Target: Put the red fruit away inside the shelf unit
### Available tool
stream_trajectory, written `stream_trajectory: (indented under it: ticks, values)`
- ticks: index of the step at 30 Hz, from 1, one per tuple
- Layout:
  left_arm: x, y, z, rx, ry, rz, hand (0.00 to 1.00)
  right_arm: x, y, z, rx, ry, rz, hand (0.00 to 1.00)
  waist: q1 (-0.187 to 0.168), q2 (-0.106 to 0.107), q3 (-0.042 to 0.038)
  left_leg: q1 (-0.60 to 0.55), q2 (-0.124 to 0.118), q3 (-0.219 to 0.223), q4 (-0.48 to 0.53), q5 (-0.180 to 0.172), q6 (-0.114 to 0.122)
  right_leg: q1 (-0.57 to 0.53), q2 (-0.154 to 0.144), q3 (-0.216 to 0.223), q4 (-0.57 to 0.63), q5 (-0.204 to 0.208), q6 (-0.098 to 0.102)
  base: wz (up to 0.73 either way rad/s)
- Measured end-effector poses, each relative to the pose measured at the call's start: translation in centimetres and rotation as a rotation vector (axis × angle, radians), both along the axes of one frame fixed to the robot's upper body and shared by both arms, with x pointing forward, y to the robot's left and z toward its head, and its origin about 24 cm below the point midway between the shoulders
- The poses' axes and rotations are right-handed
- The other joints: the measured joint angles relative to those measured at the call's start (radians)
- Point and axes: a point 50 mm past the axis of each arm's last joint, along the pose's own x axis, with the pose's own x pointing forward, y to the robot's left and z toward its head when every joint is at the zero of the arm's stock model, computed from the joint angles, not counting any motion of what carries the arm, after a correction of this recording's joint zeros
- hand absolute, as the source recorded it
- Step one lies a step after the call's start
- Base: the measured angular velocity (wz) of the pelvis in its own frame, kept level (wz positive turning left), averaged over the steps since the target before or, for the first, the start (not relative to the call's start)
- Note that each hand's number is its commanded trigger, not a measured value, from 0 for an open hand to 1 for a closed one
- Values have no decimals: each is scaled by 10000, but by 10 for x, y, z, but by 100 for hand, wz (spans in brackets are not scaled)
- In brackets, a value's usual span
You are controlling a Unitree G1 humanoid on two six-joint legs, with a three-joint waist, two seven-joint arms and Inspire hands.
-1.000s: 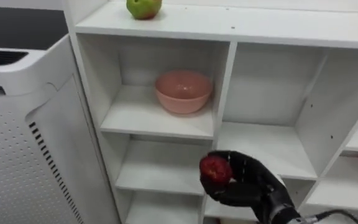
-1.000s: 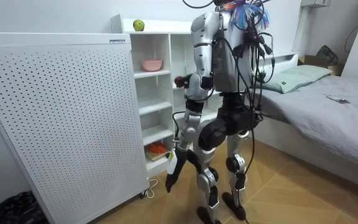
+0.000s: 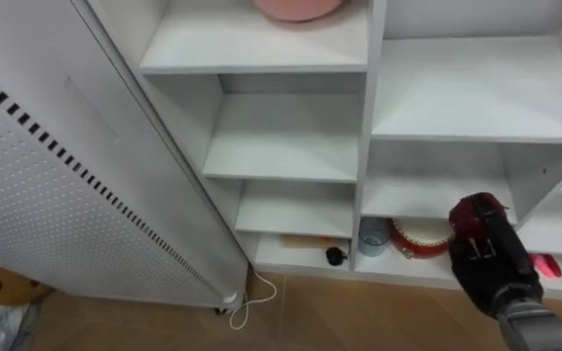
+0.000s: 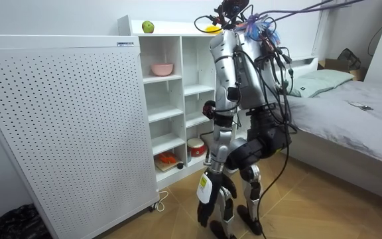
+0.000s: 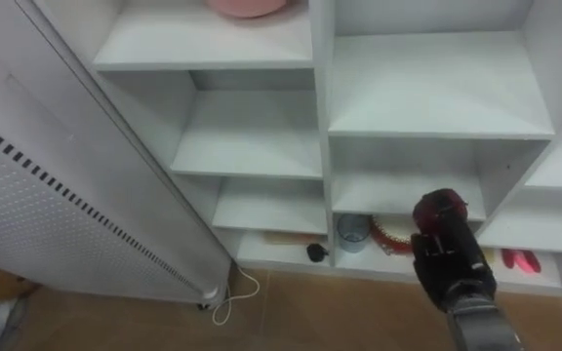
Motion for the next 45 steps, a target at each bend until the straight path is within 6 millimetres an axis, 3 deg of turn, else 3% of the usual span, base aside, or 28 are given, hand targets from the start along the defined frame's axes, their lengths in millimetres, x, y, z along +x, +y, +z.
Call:
stream_trajectory:
  ticks: [6, 8, 9, 16, 24, 45]
  values:
    - [4, -2, 1, -71, -185, -59, 0, 6, -10, 18, 18, -245, -405, 100, 20, 49, -19, -357, 15, 166, 364, -75, -3, -400, -149, -46, 491, -107, -85, 5]
    - [6, -2, 2, -103, -247, -39, 0, 9, -12, 28, 134, -543, -624, 7, 23, 50, -20, -506, 27, 200, 454, -79, 1, -552, -167, -44, 584, -126, -114, -2]
    - [6, -3, 2, -128, -287, -15, 0, 11, -13, 34, 170, -682, -744, 0, 42, 53, -22, -564, 69, 221, 501, -79, 1, -590, -162, -70, 582, -138, -133, -4]
    - [6, -3, 2, -217, -329, 45, 0, 15, -18, 51, -20, -970, -899, 0, 195, 53, -27, -556, 139, 212, 524, -76, 5, -488, -164, -217, 577, -133, -151, 3]
    - [-6, 3, 0, -45, -22, -24, 0, 15, -19, 51, -113, -778, -957, 0, 204, 53, -29, -551, 146, 224, 580, -76, 5, -486, -164, -216, 584, -132, -150, 0]
    - [-6, 3, 0, -48, -32, -54, 0, 15, -23, 54, -355, -949, -931, 0, 176, 25, -55, -408, 173, 235, 737, -74, 16, -323, -179, -209, 736, -95, -170, 0]
